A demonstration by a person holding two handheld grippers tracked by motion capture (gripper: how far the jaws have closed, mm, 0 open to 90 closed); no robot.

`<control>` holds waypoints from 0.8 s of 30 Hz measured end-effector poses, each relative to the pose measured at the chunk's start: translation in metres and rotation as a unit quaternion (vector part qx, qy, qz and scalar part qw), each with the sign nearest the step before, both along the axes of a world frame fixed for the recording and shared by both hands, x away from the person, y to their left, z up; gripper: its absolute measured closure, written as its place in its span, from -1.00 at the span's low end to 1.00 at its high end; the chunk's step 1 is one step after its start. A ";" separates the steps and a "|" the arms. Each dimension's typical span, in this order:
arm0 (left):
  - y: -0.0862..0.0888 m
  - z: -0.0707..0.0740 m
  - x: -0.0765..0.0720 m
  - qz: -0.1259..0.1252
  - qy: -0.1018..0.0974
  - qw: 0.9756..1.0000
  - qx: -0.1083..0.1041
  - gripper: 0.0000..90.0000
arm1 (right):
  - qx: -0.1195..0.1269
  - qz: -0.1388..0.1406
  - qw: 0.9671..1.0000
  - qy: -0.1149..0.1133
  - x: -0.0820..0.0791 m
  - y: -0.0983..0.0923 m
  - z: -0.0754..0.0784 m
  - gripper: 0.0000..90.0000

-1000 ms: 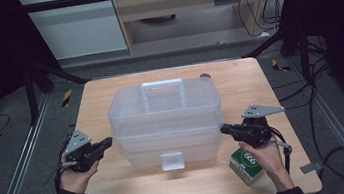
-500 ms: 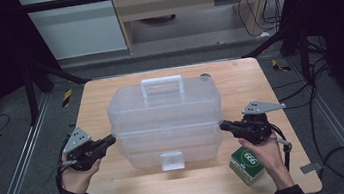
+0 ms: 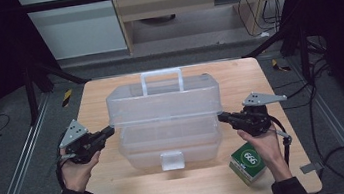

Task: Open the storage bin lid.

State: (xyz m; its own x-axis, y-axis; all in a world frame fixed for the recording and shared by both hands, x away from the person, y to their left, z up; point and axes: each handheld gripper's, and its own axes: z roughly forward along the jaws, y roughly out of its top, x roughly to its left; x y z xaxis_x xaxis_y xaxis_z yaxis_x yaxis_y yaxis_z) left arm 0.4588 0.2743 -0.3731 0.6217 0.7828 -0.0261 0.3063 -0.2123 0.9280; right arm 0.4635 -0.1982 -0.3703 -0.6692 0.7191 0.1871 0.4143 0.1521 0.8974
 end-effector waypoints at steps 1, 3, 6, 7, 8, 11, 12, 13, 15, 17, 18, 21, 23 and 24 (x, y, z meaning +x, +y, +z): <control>0.000 -0.001 0.000 0.000 0.000 1.000 0.001 0.99 | 0.000 0.000 1.000 0.000 0.000 0.000 0.000 1.00; 0.000 -0.003 0.001 0.014 0.005 1.000 0.005 0.92 | 0.000 0.001 1.000 0.001 -0.001 0.001 -0.001 1.00; 0.002 -0.006 0.003 0.025 0.007 1.000 0.006 0.73 | -0.004 0.002 1.000 0.002 -0.001 0.001 -0.001 1.00; 0.003 -0.008 0.004 0.033 0.008 0.999 0.009 0.73 | -0.005 0.002 1.000 0.001 -0.001 0.001 -0.001 1.00; 0.003 -0.011 0.007 0.037 0.004 0.999 0.012 0.59 | -0.007 0.002 1.000 0.001 -0.001 0.001 -0.001 1.00; 0.001 -0.013 0.010 0.037 -0.001 0.999 0.015 0.40 | -0.006 0.003 1.000 0.001 -0.001 0.001 -0.001 1.00; -0.001 -0.013 0.012 0.035 -0.004 0.999 0.017 0.37 | -0.007 0.004 1.000 0.002 -0.001 0.001 -0.001 1.00; -0.003 -0.014 0.013 0.035 -0.005 0.999 0.018 0.35 | -0.007 0.003 1.000 0.001 -0.001 0.001 -0.001 1.00; -0.005 -0.013 0.016 0.035 -0.013 0.999 0.017 0.34 | -0.008 0.003 1.000 0.001 -0.001 0.001 -0.001 1.00; -0.007 -0.012 0.019 0.033 -0.019 0.999 0.016 0.33 | -0.008 0.004 1.000 0.002 -0.001 0.001 -0.001 1.00; -0.009 -0.012 0.020 0.031 -0.022 0.999 0.015 0.33 | -0.009 0.004 1.000 0.001 -0.001 0.001 -0.001 1.00; -0.011 -0.012 0.021 0.026 -0.036 0.999 0.022 0.32 | -0.010 0.004 1.000 0.002 -0.001 0.001 -0.001 1.00; -0.010 -0.012 0.022 0.025 -0.040 0.999 0.018 0.34 | -0.009 0.005 1.000 0.002 -0.001 0.001 -0.001 1.00; -0.009 -0.012 0.022 0.025 -0.042 0.999 0.017 0.35 | -0.009 0.005 1.000 0.003 -0.001 0.001 -0.001 1.00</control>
